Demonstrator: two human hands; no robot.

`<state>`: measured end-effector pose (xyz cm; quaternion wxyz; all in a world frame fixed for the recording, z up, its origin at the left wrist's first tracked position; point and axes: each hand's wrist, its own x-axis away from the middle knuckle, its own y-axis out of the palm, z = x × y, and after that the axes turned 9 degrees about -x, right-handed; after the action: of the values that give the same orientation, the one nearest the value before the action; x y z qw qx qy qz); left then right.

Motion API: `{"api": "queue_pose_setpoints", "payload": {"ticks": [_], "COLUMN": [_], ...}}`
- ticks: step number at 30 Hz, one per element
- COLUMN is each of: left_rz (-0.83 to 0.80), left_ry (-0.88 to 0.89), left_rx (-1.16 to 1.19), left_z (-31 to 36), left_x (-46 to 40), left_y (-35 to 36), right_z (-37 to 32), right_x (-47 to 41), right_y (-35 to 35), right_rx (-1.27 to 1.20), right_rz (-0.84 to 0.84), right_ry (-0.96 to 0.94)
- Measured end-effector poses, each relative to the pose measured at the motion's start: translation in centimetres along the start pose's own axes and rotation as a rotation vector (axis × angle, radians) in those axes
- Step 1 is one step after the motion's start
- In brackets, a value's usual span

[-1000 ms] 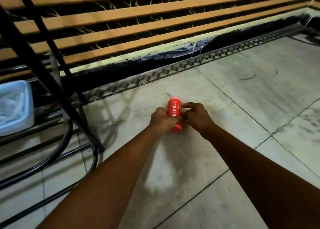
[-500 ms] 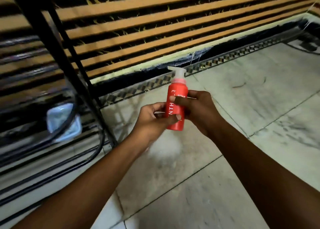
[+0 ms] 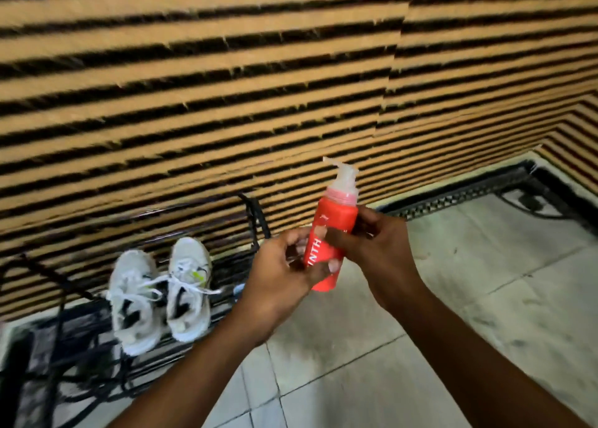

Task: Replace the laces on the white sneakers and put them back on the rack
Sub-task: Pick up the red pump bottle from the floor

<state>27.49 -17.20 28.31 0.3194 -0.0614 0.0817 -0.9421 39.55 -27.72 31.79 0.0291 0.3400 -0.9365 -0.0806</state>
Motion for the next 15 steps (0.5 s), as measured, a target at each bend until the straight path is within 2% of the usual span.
{"api": "queue_pose_setpoints", "payload": {"ticks": [6,15], "left_rz": [0.143,0.405], "left_ry": [0.044,-0.009], "left_rx": [-0.090,-0.107], "left_z": [12.6,22.0], "left_x": [4.8,12.2], "left_y": [-9.0,-21.1], "right_z": [-13.3,-23.1], "right_x": [2.0,4.9], "right_y": [9.2,22.8], "right_rx": [-0.014,-0.038], "right_rz": [-0.132,-0.361], "right_ry": [-0.021,-0.059]}}
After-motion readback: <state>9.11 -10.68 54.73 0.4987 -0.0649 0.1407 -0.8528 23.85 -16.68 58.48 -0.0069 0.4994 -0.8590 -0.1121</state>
